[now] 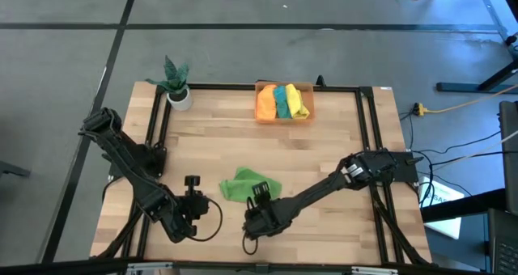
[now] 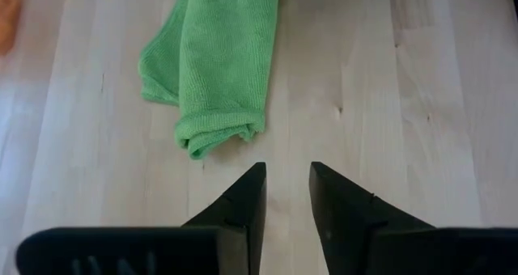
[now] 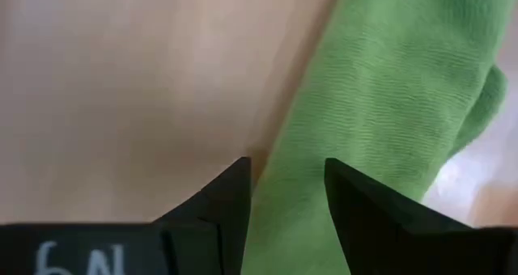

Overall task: Roll microfiber towels into tight, uniform cylinder then place into a basket
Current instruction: Roll the green microfiber towel

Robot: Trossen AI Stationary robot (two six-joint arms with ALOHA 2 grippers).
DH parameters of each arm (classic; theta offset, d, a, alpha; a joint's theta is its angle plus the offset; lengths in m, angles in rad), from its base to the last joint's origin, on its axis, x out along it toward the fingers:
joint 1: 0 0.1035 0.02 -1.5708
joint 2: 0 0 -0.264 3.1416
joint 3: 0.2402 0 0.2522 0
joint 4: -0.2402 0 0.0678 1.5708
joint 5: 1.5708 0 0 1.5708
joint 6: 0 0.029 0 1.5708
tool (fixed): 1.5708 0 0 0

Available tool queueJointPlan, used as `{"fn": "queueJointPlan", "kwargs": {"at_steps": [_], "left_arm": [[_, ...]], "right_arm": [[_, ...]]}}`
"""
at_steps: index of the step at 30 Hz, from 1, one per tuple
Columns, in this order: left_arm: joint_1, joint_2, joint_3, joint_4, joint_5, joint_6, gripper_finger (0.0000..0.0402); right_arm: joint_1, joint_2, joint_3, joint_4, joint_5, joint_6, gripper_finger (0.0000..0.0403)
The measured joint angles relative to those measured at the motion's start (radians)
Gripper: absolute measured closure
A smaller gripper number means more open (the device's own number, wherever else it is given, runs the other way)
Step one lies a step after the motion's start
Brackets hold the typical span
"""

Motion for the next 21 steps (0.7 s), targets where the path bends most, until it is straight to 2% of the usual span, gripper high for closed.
{"fn": "queueJointPlan", "kwargs": {"at_steps": [10,17,21], "left_arm": [[-0.005,0.000,0.000,0.000,0.000,0.000,0.0313],[-0.005,0.000,0.000,0.000,0.000,0.000,0.0313],[-0.005,0.000,0.000,0.000,0.000,0.000,0.0313]], "right_arm": [[-0.020,0.045,0.001,0.000,0.019,0.032,0.0244],[-0.019,0.058,0.004,-0.012,0.053,0.185,0.0248],[-0.020,0.059,0.003,-0.021,0.060,0.270,0.0276]]}}
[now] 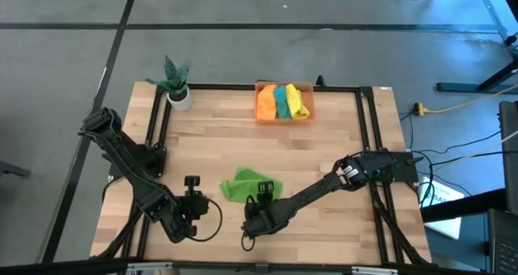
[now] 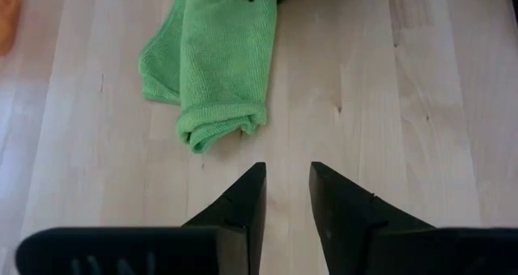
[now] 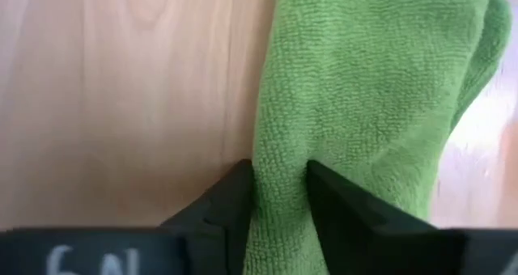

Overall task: Roll microfiber towels into tight, uniform cylinder then place into a basket
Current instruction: Roll the green microfiber towel

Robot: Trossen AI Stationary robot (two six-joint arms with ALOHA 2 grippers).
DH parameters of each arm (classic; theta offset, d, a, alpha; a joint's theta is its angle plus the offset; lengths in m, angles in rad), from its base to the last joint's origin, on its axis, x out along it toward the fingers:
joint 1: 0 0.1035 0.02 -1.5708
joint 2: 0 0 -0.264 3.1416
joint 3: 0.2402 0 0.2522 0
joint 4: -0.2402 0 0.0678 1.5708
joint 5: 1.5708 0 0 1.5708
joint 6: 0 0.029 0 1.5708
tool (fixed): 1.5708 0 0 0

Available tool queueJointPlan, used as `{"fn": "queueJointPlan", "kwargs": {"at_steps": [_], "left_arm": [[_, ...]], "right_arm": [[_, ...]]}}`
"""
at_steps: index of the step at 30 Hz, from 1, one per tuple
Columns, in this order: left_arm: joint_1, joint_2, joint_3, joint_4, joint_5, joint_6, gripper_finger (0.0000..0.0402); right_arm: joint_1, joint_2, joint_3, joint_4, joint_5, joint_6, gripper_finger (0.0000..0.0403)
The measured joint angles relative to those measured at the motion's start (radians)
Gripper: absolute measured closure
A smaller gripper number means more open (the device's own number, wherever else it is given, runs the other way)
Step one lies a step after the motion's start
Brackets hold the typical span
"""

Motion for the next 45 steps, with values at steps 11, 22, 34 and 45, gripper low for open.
{"fn": "queueJointPlan", "kwargs": {"at_steps": [11,22,34,45], "left_arm": [[0.000,0.000,0.000,0.000,0.000,0.000,0.0313],[0.000,0.000,0.000,0.000,0.000,0.000,0.0313],[0.001,0.013,-0.049,0.178,-0.015,0.110,0.0313],[0.018,0.215,-0.108,0.574,0.012,0.526,0.0313]], "right_arm": [[-0.006,0.002,-0.001,-0.004,-0.064,0.055,0.0390],[-0.022,-0.053,-0.004,-0.006,-0.379,0.009,0.0395],[-0.071,-0.106,-0.003,0.005,-0.554,-0.112,0.0395],[-0.127,-0.107,-0.001,0.034,-0.657,-0.172,0.0393]]}}
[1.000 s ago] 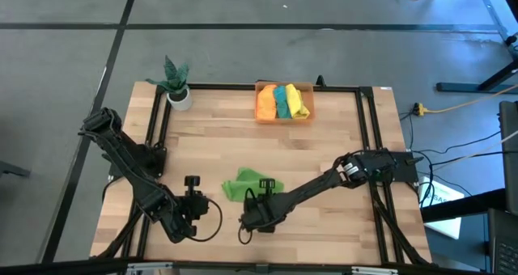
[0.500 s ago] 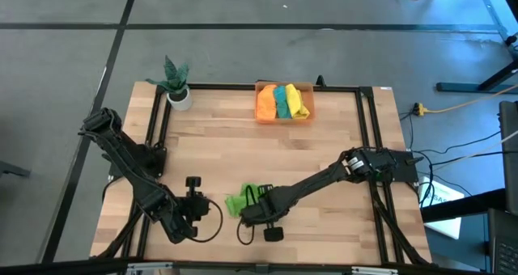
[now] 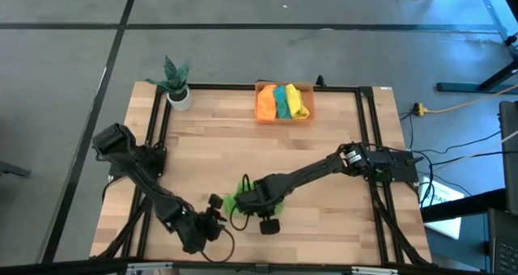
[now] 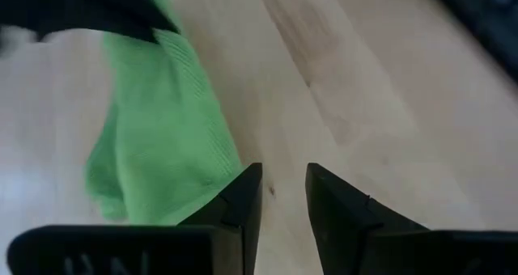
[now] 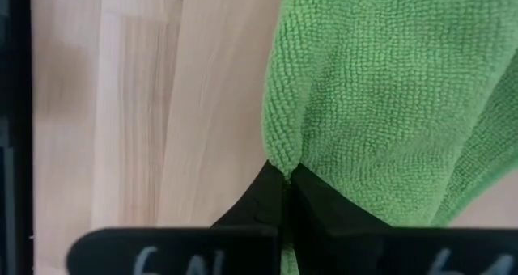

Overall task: Roll microfiber towels into tight, uniform cylinder then place into a basket
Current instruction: Roll the green microfiber towel

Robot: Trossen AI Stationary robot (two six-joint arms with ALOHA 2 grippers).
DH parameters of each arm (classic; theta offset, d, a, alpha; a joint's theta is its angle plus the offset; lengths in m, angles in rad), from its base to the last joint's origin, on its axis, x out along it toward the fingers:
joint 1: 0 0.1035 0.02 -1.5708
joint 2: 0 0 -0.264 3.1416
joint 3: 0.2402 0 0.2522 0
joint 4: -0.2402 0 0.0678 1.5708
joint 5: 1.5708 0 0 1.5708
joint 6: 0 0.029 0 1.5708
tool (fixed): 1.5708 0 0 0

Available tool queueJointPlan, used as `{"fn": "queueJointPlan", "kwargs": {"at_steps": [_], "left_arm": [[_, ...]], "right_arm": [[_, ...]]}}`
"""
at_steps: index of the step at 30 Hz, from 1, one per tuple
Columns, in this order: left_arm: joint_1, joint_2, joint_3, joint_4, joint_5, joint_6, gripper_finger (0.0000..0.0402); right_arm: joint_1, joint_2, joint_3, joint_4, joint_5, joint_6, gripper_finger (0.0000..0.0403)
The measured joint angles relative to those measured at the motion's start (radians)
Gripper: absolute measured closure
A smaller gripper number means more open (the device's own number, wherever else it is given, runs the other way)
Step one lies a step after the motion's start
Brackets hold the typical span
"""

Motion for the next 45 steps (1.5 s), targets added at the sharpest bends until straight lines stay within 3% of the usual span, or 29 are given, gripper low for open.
{"fn": "queueJointPlan", "kwargs": {"at_steps": [10,15,20,34,45], "left_arm": [[0.071,0.134,-0.001,0.066,0.003,0.087,0.0313],[0.112,0.137,-0.001,0.066,-0.008,0.079,0.0313],[0.136,0.137,-0.001,0.066,-0.124,0.082,0.0313],[0.201,0.137,-0.001,0.110,-0.147,0.211,0.0313],[0.227,0.132,-0.001,0.153,-0.146,0.292,0.0313]], "right_arm": [[-0.040,-0.001,0.000,0.017,-0.074,0.005,0.0392],[-0.040,-0.001,0.000,0.025,-0.080,0.007,0.0392],[-0.032,-0.001,0.000,0.026,-0.120,0.008,0.0391],[-0.013,-0.003,0.001,0.013,-0.137,0.008,0.0391],[0.018,-0.014,0.003,-0.012,0.038,0.095,0.0391]]}}
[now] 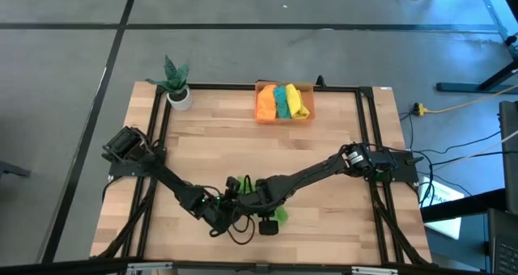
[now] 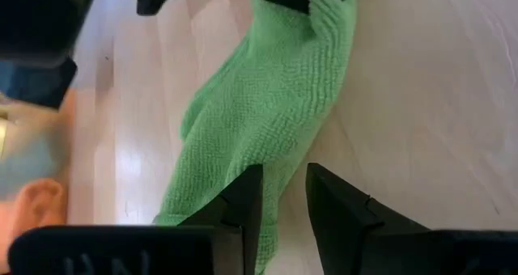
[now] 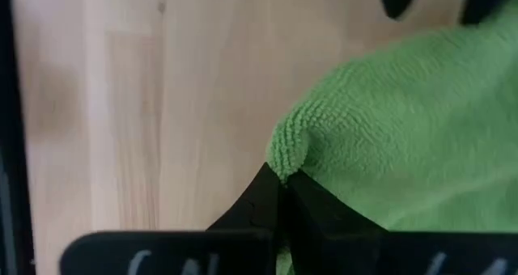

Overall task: Roll microfiber towels into tight, uniform cylinder then place into a basket
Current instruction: Roll the green microfiber towel

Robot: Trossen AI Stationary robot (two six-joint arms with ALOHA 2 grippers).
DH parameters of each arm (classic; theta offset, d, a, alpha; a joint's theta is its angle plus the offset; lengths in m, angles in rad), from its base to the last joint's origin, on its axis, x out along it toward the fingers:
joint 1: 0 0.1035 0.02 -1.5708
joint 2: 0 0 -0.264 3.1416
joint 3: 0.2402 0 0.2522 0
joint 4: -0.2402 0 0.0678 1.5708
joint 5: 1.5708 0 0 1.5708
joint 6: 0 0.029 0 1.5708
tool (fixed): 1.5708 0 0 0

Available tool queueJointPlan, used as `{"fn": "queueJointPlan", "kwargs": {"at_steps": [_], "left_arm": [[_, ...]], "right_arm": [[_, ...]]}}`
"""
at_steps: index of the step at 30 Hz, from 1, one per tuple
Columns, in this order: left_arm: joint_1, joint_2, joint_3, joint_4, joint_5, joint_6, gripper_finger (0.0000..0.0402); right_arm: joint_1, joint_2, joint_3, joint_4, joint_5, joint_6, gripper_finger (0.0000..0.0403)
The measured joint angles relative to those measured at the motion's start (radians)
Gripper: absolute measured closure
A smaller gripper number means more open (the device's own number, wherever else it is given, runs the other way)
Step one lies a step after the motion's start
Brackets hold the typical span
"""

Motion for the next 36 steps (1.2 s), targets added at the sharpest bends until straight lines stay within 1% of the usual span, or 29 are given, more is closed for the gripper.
{"fn": "queueJointPlan", "kwargs": {"at_steps": [7,11,14,21,25,29,32,36], "left_arm": [[-0.024,-0.010,0.000,-0.011,-0.003,0.016,0.0313],[-0.047,-0.030,0.000,-0.026,-0.008,0.016,0.0313],[-0.068,-0.059,0.009,-0.057,-0.018,0.001,0.0313],[-0.142,-0.164,0.036,-0.238,-0.040,-0.115,0.0313],[-0.177,-0.213,0.043,-0.327,-0.050,-0.184,0.0313],[-0.208,-0.244,0.045,-0.368,-0.053,-0.232,0.0317],[-0.230,-0.249,0.045,-0.365,-0.053,-0.243,0.0317],[-0.251,-0.249,0.045,-0.366,-0.053,-0.243,0.0316]], "right_arm": [[0.031,-0.034,0.000,-0.075,0.135,0.192,0.0391],[0.052,-0.059,0.000,-0.085,0.207,0.301,0.0391],[0.062,-0.066,0.000,-0.095,0.208,0.363,0.0391],[0.068,-0.066,-0.001,-0.159,0.207,0.484,0.0391],[0.069,-0.066,-0.001,-0.174,0.182,0.490,0.0391],[0.069,-0.066,-0.002,-0.192,0.151,0.493,0.0391],[0.068,-0.070,-0.002,-0.251,0.134,0.513,0.0391],[0.068,-0.073,-0.002,-0.354,0.212,0.538,0.0391]]}}
